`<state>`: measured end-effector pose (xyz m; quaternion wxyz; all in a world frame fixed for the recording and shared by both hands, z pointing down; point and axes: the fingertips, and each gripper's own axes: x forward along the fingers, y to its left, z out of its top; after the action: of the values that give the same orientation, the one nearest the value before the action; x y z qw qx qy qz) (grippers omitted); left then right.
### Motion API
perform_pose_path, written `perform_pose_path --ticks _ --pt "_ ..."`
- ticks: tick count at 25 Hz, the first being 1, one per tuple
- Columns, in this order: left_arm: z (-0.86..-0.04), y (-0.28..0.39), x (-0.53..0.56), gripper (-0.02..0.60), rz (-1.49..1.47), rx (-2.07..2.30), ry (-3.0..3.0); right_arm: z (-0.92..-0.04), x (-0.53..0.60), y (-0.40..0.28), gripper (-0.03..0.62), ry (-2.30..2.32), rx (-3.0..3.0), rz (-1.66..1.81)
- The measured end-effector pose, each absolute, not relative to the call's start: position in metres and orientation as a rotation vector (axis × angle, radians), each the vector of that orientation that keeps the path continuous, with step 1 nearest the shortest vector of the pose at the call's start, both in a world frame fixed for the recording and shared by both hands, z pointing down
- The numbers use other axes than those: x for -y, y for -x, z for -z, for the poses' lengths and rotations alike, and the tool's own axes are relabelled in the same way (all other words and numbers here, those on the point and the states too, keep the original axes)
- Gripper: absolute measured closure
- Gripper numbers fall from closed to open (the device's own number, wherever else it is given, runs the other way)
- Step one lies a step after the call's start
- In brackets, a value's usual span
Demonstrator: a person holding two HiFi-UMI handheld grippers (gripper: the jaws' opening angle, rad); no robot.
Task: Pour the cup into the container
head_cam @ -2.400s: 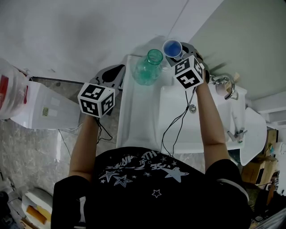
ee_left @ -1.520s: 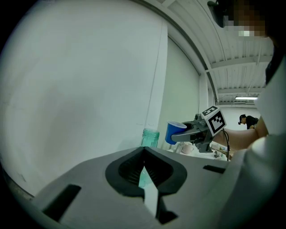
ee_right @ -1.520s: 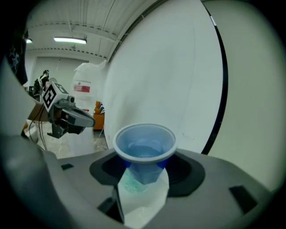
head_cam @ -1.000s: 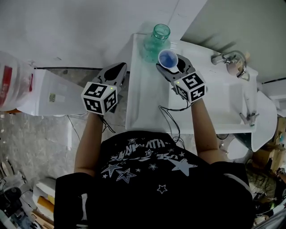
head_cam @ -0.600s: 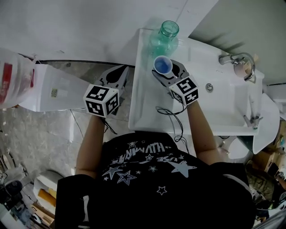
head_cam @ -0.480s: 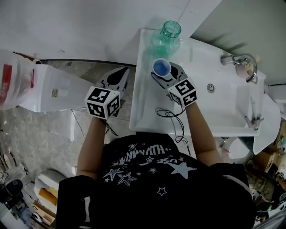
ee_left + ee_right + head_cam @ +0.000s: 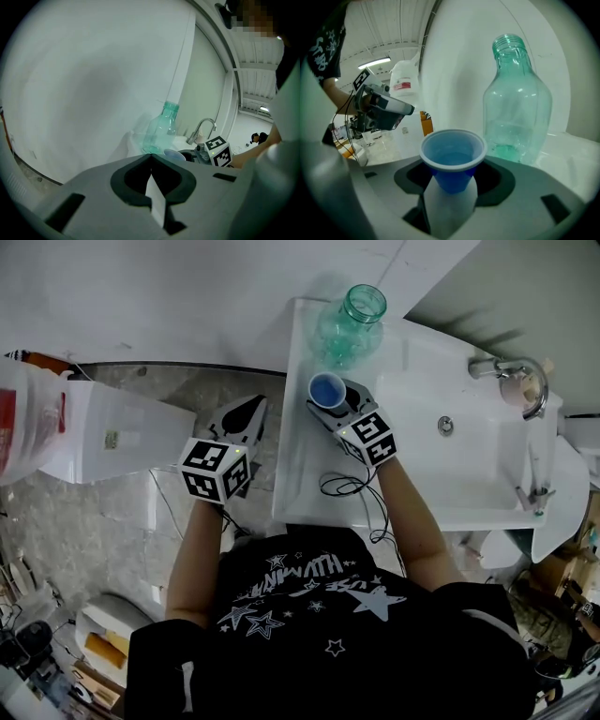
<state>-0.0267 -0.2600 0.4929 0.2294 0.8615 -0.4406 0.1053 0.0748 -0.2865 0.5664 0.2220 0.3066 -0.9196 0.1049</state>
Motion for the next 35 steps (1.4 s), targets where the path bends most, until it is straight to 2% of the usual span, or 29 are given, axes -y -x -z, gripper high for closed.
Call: perform_pose_path --ticks 10,20,31,35 --pt "-0.501 0.033 0.252 0.571 -0.305 1.224 -2.345 -0.574 0.292 -0.071 0.326 -0.886 2.52 -0.244" --pt "-0.489 0.039 0.229 0.571 -0.284 1.191 -2.382 -0.574 0.28 -0.077 0.253 -0.986 2.447 -0.307" --pt "-0.461 0.047 0.189 0.571 -0.26 1.046 -2.502 -0.532 0.222 -0.109 0.256 -1.302 2.355 -0.385" --pt "-0.452 0.051 0.17 0.571 -0.255 0.998 -2.545 -0.506 0.201 -0.114 0.311 -1.429 2.339 -0.354"
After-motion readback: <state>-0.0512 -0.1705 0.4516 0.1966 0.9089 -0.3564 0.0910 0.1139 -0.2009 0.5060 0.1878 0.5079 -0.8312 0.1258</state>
